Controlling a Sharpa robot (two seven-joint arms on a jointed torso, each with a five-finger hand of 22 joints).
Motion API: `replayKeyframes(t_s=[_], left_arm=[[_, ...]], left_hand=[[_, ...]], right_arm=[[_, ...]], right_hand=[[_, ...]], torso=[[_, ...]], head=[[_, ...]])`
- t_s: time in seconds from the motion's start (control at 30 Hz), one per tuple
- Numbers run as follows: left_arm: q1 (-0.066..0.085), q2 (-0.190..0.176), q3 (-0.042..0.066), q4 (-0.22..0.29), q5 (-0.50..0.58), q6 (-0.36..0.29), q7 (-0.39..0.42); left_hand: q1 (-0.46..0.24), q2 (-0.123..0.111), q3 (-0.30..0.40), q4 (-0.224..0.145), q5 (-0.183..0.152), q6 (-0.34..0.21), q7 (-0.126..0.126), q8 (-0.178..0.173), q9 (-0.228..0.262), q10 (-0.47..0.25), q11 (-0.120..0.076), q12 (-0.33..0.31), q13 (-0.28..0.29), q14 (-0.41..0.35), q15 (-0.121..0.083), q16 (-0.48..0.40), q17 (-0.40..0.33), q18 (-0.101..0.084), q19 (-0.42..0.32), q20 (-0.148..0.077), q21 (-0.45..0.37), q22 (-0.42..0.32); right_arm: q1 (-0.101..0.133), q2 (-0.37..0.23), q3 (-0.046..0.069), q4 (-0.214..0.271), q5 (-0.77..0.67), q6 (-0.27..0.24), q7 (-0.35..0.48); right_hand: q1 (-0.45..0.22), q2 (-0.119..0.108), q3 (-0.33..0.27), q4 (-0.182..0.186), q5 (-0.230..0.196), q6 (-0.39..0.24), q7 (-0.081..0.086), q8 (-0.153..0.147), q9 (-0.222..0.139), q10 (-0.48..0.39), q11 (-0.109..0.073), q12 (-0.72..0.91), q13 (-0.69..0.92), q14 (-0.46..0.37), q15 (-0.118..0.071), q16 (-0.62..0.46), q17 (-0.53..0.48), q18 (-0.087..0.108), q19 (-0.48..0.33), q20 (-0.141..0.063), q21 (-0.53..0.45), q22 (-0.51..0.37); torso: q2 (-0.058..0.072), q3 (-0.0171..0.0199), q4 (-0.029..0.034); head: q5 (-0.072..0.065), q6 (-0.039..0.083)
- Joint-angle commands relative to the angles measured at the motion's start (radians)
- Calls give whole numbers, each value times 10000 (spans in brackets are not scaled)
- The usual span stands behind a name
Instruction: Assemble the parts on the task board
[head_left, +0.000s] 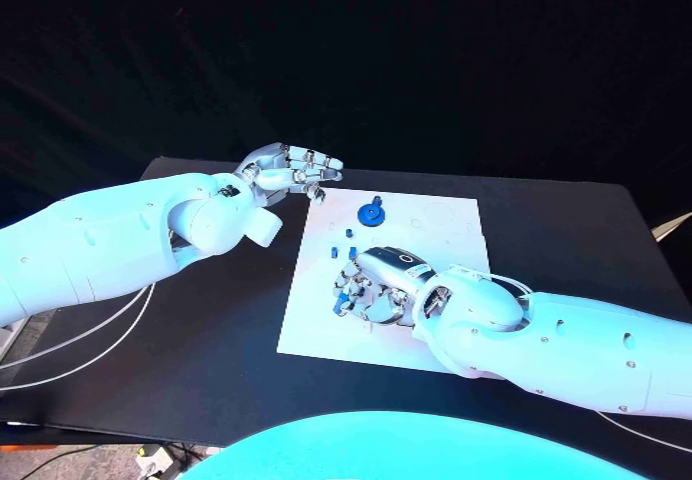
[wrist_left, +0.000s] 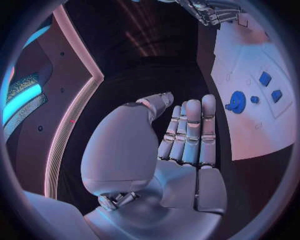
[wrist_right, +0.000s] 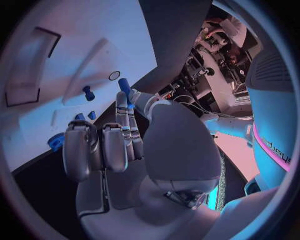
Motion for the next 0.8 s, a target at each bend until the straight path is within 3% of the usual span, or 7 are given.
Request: replayKeyframes(t_s=[0.03,0.8], left_arm=[[5,24,7,11,70,181,64],[5,13,7,1,70,194,37]], left_hand=[[38,54,38,29,-20,-83,6,-19,-5,-60,-20,60,-6,-9,67,-18,-17,141,52,50,-62,-15],[38,54,38,29,-20,-83,6,-19,-5,-60,-20,60,-6,-9,67,-18,-17,141,52,50,-62,-15]], right_arm=[[-26,14,-2,-33,-214,248,8],[-83,144,-5,-276,-627,498,-499]], right_hand=[[-91,51,23,-24,23,47,50,207,772,16,22,-64,9,339,-66,8,-9,-197,382,-83,22,1432],[-92,52,52,-71,37,28,54,210,786,9,22,-81,15,336,-63,4,-17,-198,384,-80,27,1438]], torso=[[-5,-9,-9],[-6,-5,-6]], head=[[25,-17],[49,-17]])
